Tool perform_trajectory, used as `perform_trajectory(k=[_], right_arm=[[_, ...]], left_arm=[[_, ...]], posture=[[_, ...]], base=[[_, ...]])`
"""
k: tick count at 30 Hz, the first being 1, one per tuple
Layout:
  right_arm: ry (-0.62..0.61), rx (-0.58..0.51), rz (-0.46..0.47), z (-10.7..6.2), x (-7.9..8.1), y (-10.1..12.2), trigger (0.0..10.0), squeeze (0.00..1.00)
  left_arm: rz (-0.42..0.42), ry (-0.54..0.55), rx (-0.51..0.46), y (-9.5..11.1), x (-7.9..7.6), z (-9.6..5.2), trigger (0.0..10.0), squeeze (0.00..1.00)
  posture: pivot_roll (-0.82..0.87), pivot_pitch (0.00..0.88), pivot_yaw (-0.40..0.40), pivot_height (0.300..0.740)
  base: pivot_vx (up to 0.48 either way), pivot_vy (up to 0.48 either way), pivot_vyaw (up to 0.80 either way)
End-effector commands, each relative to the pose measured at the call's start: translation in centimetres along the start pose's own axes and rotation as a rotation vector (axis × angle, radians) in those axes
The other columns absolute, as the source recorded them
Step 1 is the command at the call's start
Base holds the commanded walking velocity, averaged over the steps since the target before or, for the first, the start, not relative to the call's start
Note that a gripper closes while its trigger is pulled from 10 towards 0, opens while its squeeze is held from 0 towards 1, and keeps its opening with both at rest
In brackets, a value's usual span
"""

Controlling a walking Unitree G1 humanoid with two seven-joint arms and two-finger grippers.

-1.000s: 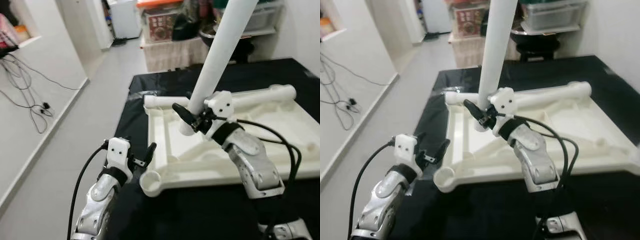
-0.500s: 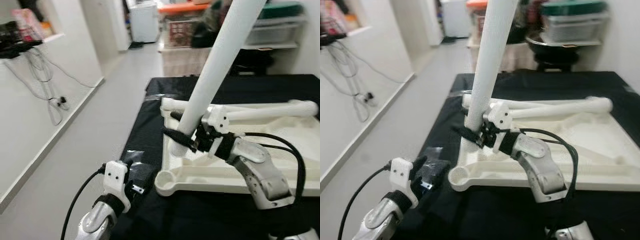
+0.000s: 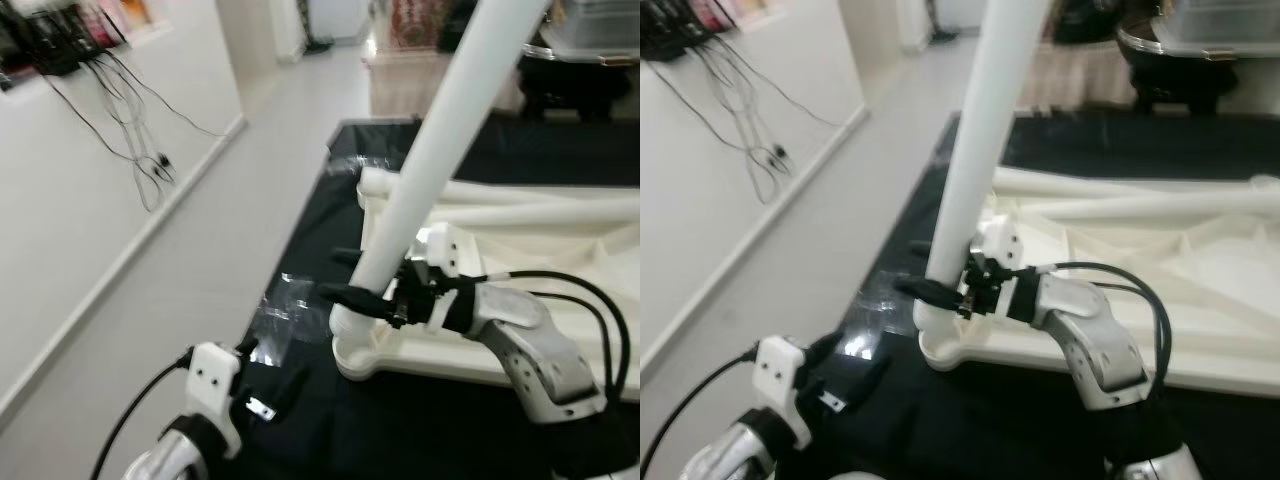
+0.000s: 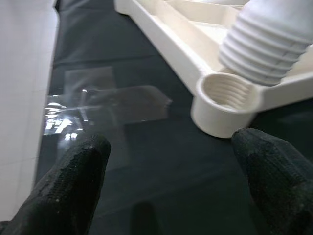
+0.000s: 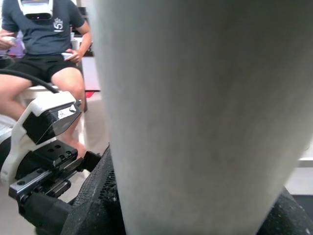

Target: Building children table

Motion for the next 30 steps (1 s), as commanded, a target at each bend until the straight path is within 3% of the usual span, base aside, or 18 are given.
perform_trajectory(k=[1, 9, 14, 20, 22, 30], right_arm=[[0.081, -0.005, 0.013, 0.2, 1.1, 0.2, 10.0, 0.0], [0.127, 0.015, -0.004, -0.6, 0.2, 1.3, 10.0, 0.0], [0.179, 0.031, -0.019, -0.1, 0.3, 1.6, 10.0, 0.0], [0.23, 0.048, -0.017, 0.2, 0.6, 1.7, 10.0, 0.0], [0.3, 0.097, -0.005, -0.1, 0.8, 1.6, 10.0, 0.0], [0.312, 0.129, -0.017, 0.6, 0.6, 1.2, 10.0, 0.0]], left_arm=[[-0.001, -0.024, 0.006, 0.3, -0.2, -0.5, 10.0, 0.0], [0.009, -0.112, 0.025, 0.7, -1.5, -1.1, 10.0, 0.0], [0.007, -0.177, 0.024, 1.1, -2.2, -1.4, 10.0, 0.0], [-0.004, -0.196, 0.026, 1.2, -2.5, -1.5, 10.0, 0.0], [-0.019, -0.212, 0.031, 1.4, -2.9, -1.8, 10.0, 0.0], [-0.031, -0.227, 0.035, 1.6, -3.1, -1.9, 10.0, 0.0]], posture=[[0.06, 0.21, 0.11, 0.74], [0.07, 0.249, 0.117, 0.74], [0.07, 0.27, 0.118, 0.74], [0.07, 0.284, 0.12, 0.74], [0.07, 0.3, 0.115, 0.74], [0.07, 0.306, 0.111, 0.74]], base=[[0.0, 0.0, 0.0], [0.0, 0.0, 0.0], [0.0, 0.0, 0.0], [0.0, 0.0, 0.0], [0.0, 0.0, 0.0], [0.0, 0.0, 0.0]])
Point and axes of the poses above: a point about 5 cm out from each wrist's last joint towards the gripper, its own z axis pointing out of the wrist towards the gripper, its own y axis along the axis of the wrist's last joint, x = y × z, the point moved 2 cm from there along z, pointing out of the wrist towards the gripper, and after that the axes turned 6 degrees about z, right-handed, at the moved point
